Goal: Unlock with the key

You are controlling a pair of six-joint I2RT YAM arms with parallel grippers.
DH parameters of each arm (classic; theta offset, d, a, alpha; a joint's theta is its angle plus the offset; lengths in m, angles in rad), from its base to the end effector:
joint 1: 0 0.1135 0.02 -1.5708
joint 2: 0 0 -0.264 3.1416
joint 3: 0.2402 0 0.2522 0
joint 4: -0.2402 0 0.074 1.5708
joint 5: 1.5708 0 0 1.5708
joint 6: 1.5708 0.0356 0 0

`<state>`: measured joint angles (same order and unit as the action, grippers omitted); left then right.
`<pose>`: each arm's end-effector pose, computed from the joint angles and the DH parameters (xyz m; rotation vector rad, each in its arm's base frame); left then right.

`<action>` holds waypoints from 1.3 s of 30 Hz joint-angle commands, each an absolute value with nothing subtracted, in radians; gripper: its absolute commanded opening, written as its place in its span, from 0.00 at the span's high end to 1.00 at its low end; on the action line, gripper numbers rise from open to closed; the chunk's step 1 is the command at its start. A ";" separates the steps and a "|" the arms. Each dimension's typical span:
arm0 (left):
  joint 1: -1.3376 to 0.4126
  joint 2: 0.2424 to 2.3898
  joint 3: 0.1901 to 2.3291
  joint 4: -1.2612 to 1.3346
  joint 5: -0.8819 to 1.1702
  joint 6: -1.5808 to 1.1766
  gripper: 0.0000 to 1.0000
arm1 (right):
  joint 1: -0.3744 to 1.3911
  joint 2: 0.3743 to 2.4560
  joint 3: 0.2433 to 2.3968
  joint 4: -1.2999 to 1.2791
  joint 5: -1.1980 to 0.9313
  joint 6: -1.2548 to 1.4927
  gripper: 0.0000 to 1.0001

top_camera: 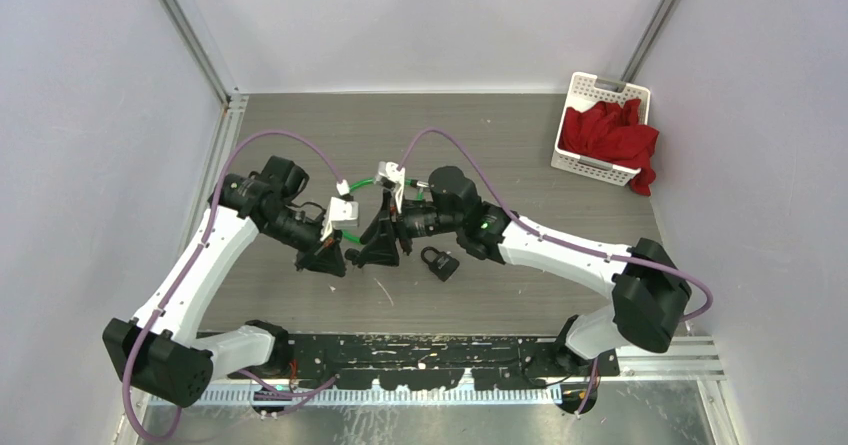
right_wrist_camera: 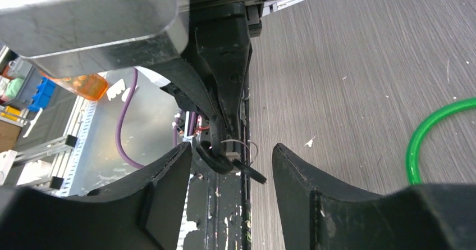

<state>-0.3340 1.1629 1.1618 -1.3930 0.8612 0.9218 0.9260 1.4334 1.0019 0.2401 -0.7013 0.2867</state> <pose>0.1587 -0.0837 0.3199 1.5721 1.9902 -1.0491 0.1805 0.2782 0.3078 -1.1326 1.6114 1.4531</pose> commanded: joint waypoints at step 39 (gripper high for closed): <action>-0.341 1.129 1.233 -1.431 0.899 0.881 1.00 | 1.001 1.393 0.954 0.288 -0.651 0.260 0.61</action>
<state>-0.3386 1.1530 1.1927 -1.4471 0.8574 0.8925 0.9958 1.4200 0.9329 0.2790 -0.6415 0.2775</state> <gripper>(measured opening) 0.008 0.401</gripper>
